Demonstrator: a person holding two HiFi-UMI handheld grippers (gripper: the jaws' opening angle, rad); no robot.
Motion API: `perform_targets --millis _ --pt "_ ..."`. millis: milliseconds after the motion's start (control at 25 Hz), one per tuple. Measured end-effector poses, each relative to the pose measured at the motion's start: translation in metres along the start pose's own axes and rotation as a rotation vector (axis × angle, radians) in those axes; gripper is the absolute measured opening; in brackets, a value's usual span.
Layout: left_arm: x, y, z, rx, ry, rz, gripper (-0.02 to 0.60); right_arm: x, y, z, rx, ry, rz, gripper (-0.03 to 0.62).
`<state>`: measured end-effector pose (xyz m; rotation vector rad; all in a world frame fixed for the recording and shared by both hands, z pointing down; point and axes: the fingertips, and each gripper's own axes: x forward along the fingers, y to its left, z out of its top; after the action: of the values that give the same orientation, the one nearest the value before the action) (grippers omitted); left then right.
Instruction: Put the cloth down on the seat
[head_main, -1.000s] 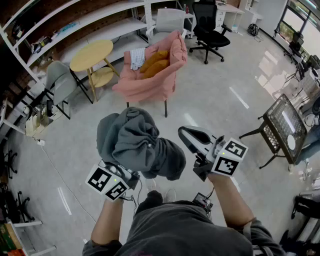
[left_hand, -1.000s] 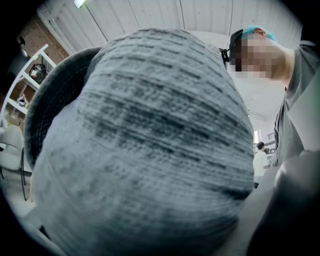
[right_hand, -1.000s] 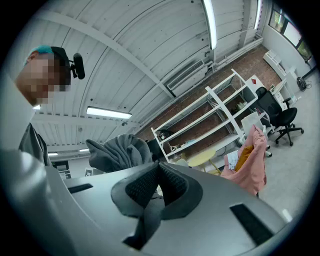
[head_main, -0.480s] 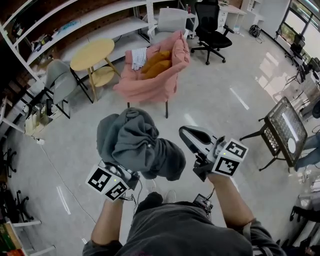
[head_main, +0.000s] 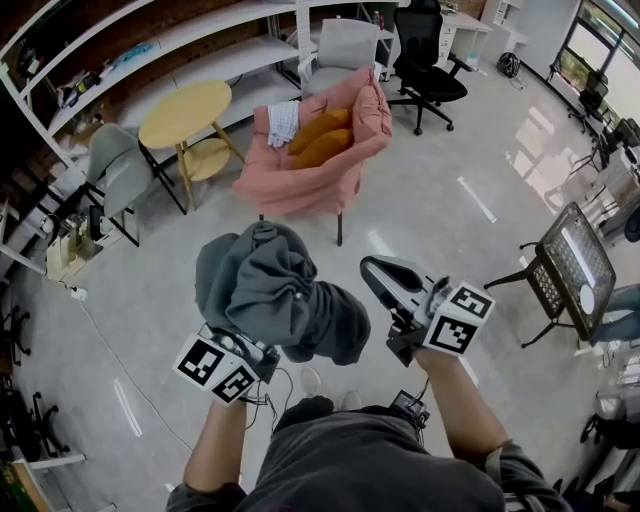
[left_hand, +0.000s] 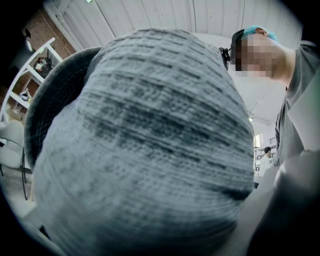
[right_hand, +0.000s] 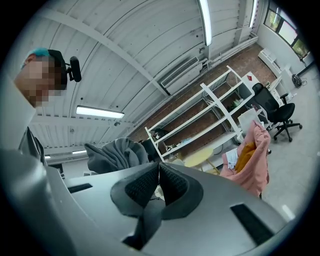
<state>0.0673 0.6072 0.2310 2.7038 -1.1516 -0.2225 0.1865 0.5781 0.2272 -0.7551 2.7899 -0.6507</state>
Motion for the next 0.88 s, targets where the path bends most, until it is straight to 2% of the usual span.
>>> perform_targets --millis 360,720,880 --pt "-0.011 0.092 0.014 -0.004 0.002 -0.018 0.261 0.084 -0.011 -0.005 -0.013 -0.011 -0.026 0.015" --pt "-0.003 0.149 0.026 -0.016 -0.016 -0.025 0.262 0.136 -0.03 0.002 -0.03 0.007 -0.042 0.015" --pt "0.001 0.163 0.026 -0.013 -0.021 -0.019 0.262 0.146 -0.039 0.003 -0.012 -0.008 -0.031 0.015"
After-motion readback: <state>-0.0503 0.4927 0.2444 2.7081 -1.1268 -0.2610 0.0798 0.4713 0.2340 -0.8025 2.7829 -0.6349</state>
